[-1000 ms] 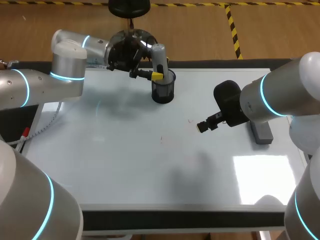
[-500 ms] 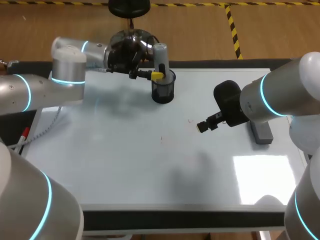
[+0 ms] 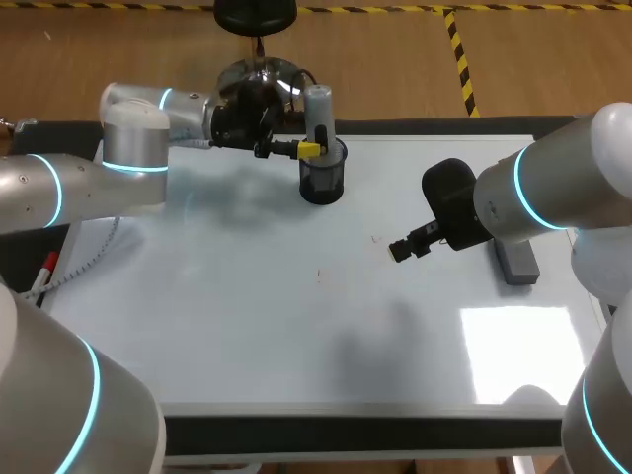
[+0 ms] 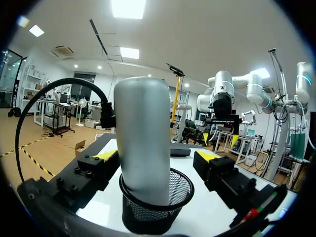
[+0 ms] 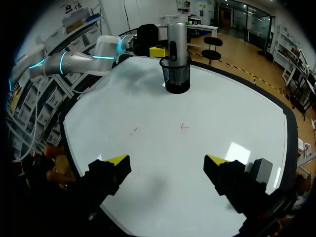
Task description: Pick up the inspection probe, press it on each red-marked spot on the whiteboard one by one, put down the probe, pick up the eraser, and wipe off all the red marks.
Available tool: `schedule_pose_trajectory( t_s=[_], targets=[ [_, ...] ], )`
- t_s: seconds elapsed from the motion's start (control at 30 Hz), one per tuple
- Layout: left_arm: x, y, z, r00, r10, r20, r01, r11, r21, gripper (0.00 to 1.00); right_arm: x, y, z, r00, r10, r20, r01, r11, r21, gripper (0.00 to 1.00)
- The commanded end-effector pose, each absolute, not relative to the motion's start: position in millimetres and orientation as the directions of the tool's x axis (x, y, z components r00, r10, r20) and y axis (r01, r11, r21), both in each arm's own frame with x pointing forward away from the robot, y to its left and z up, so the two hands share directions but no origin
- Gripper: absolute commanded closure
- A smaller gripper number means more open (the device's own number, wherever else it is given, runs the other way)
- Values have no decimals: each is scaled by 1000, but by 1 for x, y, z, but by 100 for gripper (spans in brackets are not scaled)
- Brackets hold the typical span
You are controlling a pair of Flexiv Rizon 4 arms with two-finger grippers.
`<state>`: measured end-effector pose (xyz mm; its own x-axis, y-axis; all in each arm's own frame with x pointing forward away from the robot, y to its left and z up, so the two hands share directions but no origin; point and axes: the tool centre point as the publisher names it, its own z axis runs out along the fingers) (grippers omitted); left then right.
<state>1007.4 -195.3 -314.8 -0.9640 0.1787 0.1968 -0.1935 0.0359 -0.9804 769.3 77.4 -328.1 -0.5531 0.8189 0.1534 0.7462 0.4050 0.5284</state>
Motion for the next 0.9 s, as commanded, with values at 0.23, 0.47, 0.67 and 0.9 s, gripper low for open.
schedule_pose_trajectory(
  t_s=[0.23,0.47,0.67,0.9],
  targets=[
    [1010,-195,-315,-966,158,205,-201,38,-979,0,769,76,-328,-554,818,155,746,406,528,0],
    [1012,-193,-315,-967,142,212,-209,34,-977,0,769,76,-328,-554,818,155,746,406,528,0],
    [1011,-192,-313,-968,140,206,-203,33,-979,0,769,76,-328,-554,818,155,746,406,528,0],
    [1011,-188,-311,-970,136,204,-201,36,-979,0,769,76,-328,-554,818,155,746,406,528,0]
  ],
)
